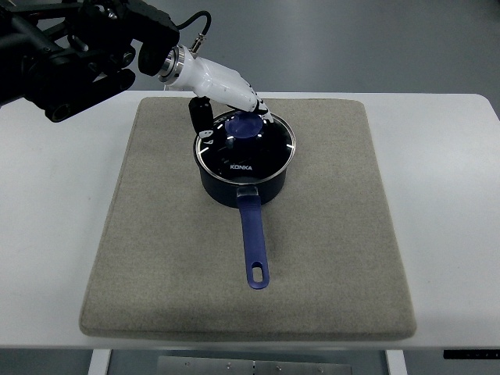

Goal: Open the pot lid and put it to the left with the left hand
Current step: 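Lower the left hand onto the blue knob of the glass lid, then adjust the left hand fingers around the blue knob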

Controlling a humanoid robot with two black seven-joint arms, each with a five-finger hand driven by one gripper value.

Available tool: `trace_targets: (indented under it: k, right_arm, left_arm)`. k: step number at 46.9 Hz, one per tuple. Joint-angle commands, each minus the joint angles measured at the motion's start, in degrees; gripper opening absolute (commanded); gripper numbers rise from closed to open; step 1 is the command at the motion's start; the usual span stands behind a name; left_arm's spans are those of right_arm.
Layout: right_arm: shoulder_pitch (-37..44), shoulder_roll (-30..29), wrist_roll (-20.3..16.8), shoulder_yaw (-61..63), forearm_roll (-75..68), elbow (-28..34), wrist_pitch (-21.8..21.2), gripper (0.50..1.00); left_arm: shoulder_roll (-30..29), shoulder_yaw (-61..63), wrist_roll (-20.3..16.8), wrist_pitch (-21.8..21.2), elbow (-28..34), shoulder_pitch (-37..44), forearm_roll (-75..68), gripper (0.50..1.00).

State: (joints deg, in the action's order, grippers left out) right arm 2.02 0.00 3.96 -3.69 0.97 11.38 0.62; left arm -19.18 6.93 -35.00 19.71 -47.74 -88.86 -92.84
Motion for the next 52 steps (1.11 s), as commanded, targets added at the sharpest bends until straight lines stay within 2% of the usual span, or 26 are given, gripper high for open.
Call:
trace_targets:
  k: [1,15,24,34,44,52]
  right_arm:
    - [0.0,0.0,0.0,0.0,0.0,0.0,0.0,0.917]
    - [0.0,0.0,0.0,0.0,0.0,0.0,0.0,0.917]
    - [0.0,0.0,0.0,0.0,0.0,0.0,0.0,0.917]
    - [0.0,0.0,0.0,0.0,0.0,0.0,0.0,0.917]
    - [0.0,0.0,0.0,0.0,0.0,0.0,0.0,0.917]
    - [0.0,0.0,0.0,0.0,0.0,0.0,0.0,0.917]
  left_arm:
    - [0.0,-0.1,0.0,0.0,-0.1,-0.1,1.0,0.977]
    - [0.0,0.0,0.0,-0.1,-0.1,-0.1,2.9,0.977]
    - [-0.1,0.0,0.0,-5.9,-0.1,0.2,3.2,0.977]
    - [-0.2,0.3,0.0,-6.1,-0.1,0.3,3.7,0.975]
    - [-0.2,0.7,0.0,-4.2,-0.1,0.4,3.7,0.971]
    - [0.1,-0.1,0.0,3.1,1.2,-0.2,5.0,0.960]
